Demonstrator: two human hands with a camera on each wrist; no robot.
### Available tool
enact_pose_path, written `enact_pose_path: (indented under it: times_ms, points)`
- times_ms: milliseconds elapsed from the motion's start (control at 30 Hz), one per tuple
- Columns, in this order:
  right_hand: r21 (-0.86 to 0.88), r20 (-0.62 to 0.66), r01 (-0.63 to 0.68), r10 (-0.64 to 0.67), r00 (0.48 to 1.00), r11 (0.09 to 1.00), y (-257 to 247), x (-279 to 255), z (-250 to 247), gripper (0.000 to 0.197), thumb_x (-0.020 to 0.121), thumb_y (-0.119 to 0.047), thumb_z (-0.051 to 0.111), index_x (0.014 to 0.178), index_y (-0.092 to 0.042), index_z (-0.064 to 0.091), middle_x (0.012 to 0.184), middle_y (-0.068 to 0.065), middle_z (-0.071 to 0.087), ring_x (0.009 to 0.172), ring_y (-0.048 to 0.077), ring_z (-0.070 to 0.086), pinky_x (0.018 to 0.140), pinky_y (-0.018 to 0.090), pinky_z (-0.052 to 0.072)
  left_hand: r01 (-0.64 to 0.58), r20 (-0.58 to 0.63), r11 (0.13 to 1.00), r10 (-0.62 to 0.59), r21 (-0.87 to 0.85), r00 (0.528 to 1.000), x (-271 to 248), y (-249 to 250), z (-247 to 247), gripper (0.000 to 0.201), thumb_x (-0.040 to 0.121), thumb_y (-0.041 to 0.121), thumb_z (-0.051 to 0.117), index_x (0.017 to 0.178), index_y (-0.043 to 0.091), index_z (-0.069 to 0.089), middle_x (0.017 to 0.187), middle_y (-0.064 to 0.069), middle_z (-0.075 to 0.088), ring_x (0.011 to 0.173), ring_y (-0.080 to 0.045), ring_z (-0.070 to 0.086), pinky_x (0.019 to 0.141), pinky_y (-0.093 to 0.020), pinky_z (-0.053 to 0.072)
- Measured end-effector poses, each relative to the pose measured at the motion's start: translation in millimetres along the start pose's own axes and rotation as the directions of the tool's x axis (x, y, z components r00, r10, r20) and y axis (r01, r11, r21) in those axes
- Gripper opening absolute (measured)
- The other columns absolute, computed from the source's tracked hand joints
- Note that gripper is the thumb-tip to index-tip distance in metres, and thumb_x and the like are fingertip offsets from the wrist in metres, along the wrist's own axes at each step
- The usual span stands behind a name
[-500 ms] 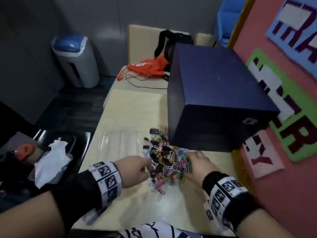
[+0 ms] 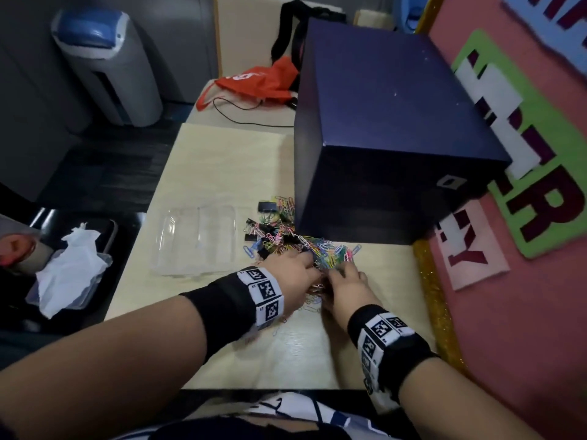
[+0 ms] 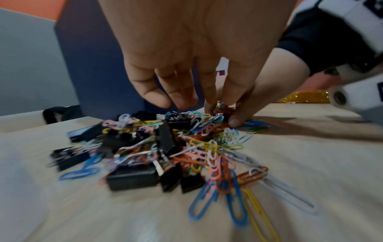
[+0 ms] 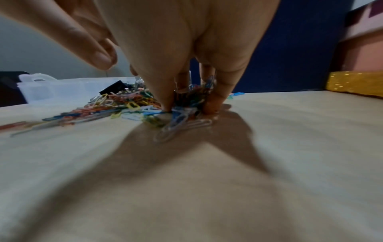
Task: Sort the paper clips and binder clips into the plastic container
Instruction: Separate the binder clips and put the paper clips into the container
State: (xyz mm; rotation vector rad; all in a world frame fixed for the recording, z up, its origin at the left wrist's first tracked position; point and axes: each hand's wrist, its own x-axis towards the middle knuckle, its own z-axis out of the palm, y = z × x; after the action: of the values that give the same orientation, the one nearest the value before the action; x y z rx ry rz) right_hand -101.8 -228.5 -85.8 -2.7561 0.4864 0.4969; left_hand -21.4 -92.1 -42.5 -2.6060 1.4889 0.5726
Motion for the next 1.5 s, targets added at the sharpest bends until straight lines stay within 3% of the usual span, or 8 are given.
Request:
enact_pose_path:
  times_ms: [367, 567, 733, 933, 1067, 1267, 1400, 1500]
  points:
    - [0.165, -0.013, -0.256, 0.262, 0.965, 0.952, 28.1, 2.6, -13.2, 0.024, 0.084, -0.006, 0.05, 0.103, -0.02, 0.055, 0.114, 0.005, 0.036, 0.102, 0.031, 0.053, 0.09, 0.034, 0.047, 0.026, 0.07, 0.994, -0.033, 0.109, 0.997, 47.9, 15.5, -1.7, 0.054, 0.081, 0.031, 0.066, 0.13, 0.017, 0.049, 0.135, -0.007, 0.043, 0.126, -0.03, 0.038, 0.098, -0.047, 0.034]
    - [0.179, -0.002, -0.276, 0.281, 0.96, 0.944, 31.8, 10.9, -10.5, 0.047, 0.083, -0.031, 0.065, 0.125, -0.021, 0.048, 0.128, 0.007, 0.035, 0.115, 0.029, 0.048, 0.1, 0.035, 0.044, 0.034, 0.063, 0.991, -0.042, 0.129, 0.997, 49.6, 4.6, 0.6, 0.04, 0.085, 0.043, 0.057, 0.117, 0.019, 0.059, 0.122, -0.004, 0.052, 0.115, -0.027, 0.045, 0.092, -0.046, 0.036]
    - [0.125, -0.017, -0.214, 0.218, 0.976, 0.969, 30.4, 10.2, -7.7, 0.035, 0.088, -0.018, 0.059, 0.123, -0.022, 0.053, 0.128, 0.008, 0.039, 0.114, 0.03, 0.048, 0.097, 0.035, 0.046, 0.036, 0.039, 0.996, -0.039, 0.08, 0.998, 67.3, 4.4, -5.0, 0.063, 0.079, 0.04, 0.068, 0.131, 0.016, 0.044, 0.129, -0.007, 0.046, 0.116, -0.029, 0.045, 0.092, -0.045, 0.04]
    - [0.091, -0.011, -0.194, 0.195, 0.981, 0.977, 30.5, 5.6, -5.5, 0.039, 0.085, -0.005, 0.047, 0.118, -0.023, 0.054, 0.118, 0.007, 0.044, 0.104, 0.031, 0.052, 0.09, 0.034, 0.048, 0.078, 0.119, 0.996, -0.083, 0.044, 0.989, 72.8, 16.8, -10.2, 0.049, 0.084, 0.02, 0.065, 0.128, 0.01, 0.047, 0.126, -0.011, 0.046, 0.115, -0.035, 0.049, 0.092, -0.042, 0.04]
    - [0.127, -0.038, -0.217, 0.223, 0.974, 0.968, 33.4, 4.3, -9.5, 0.037, 0.085, -0.002, 0.049, 0.114, -0.023, 0.057, 0.114, 0.006, 0.048, 0.099, 0.028, 0.056, 0.083, 0.027, 0.046, -0.003, 0.159, 0.998, -0.006, 0.06, 0.987, 67.8, 18.0, -14.4, 0.034, 0.088, 0.004, 0.052, 0.122, 0.007, 0.053, 0.118, -0.012, 0.051, 0.107, -0.034, 0.055, 0.079, -0.04, 0.045]
    - [0.29, -0.142, -0.236, 0.286, 0.948, 0.927, 32.7, 2.3, -16.3, 0.024, 0.083, -0.007, 0.059, 0.098, -0.025, 0.063, 0.104, -0.001, 0.054, 0.08, 0.016, 0.047, 0.074, 0.016, 0.035, 0.024, -0.019, 0.994, -0.026, -0.105, 0.999, 60.2, 6.1, -18.3, 0.021, 0.094, 0.016, 0.051, 0.113, 0.011, 0.058, 0.113, -0.011, 0.057, 0.101, -0.03, 0.059, 0.078, -0.035, 0.048]
    - [0.35, -0.175, -0.196, 0.27, 0.947, 0.916, 20.4, 3.6, -23.7, 0.017, 0.085, -0.012, 0.061, 0.096, -0.024, 0.061, 0.102, 0.0, 0.055, 0.081, 0.016, 0.049, 0.072, 0.019, 0.037, 0.075, -0.147, 0.937, -0.132, -0.34, 0.98, 49.1, -11.1, -27.5, 0.029, 0.091, 0.035, 0.059, 0.115, 0.018, 0.06, 0.115, -0.006, 0.06, 0.106, -0.025, 0.057, 0.088, -0.032, 0.047]
    - [0.425, -0.195, -0.172, 0.276, 0.941, 0.889, 10.0, 8.2, -30.2, 0.017, 0.085, -0.016, 0.065, 0.094, -0.027, 0.058, 0.106, 0.002, 0.057, 0.083, 0.015, 0.049, 0.073, 0.019, 0.036, 0.086, -0.213, 0.898, -0.194, -0.431, 0.958, 35.4, -24.8, -32.0, 0.027, 0.088, 0.037, 0.063, 0.108, 0.02, 0.063, 0.107, -0.002, 0.066, 0.099, -0.022, 0.061, 0.081, -0.029, 0.049]
